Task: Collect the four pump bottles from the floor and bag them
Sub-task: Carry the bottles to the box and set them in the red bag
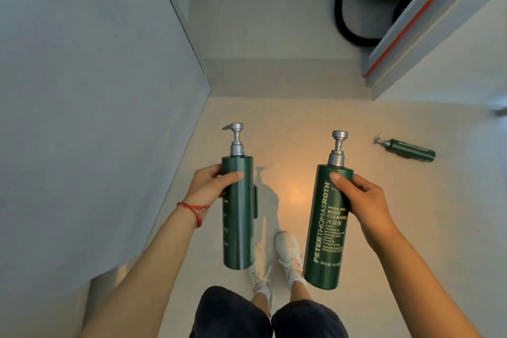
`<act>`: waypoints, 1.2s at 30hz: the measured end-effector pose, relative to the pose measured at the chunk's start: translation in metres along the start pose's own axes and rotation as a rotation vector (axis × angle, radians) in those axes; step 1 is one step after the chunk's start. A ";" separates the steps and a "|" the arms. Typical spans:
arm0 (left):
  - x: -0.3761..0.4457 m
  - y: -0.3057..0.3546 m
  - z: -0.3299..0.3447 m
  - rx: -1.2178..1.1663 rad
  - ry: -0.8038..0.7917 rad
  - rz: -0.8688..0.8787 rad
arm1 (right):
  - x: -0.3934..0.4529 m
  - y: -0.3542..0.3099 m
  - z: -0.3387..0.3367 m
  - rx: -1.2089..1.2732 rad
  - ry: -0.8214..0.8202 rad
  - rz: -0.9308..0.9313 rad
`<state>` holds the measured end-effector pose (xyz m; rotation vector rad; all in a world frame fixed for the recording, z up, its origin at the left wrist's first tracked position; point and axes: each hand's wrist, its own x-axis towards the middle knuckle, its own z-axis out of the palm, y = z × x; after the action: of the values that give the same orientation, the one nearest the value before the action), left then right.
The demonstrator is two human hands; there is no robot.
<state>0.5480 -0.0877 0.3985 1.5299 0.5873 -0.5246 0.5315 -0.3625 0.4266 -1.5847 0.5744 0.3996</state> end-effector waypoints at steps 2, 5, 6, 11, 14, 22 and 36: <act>-0.026 0.018 0.005 0.011 -0.025 0.021 | -0.026 -0.011 -0.015 0.040 0.058 -0.004; -0.060 0.039 0.021 0.028 -0.073 0.064 | -0.063 -0.024 -0.039 0.113 0.142 -0.008; -0.070 0.045 0.027 0.036 -0.088 0.076 | -0.075 -0.027 -0.047 0.129 0.158 -0.011; -0.109 0.076 0.074 0.100 -0.172 0.139 | -0.126 -0.035 -0.087 0.188 0.244 -0.032; -0.126 0.089 0.110 0.155 -0.252 0.172 | -0.153 -0.032 -0.117 0.223 0.315 -0.049; -0.172 0.090 0.230 0.293 -0.443 0.213 | -0.233 0.006 -0.214 0.349 0.547 -0.050; -0.291 0.032 0.457 0.586 -0.965 0.199 | -0.406 0.110 -0.334 0.681 1.122 -0.014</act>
<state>0.3594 -0.5585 0.5921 1.6098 -0.5018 -1.2379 0.1112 -0.6465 0.6026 -1.0200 1.3634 -0.7141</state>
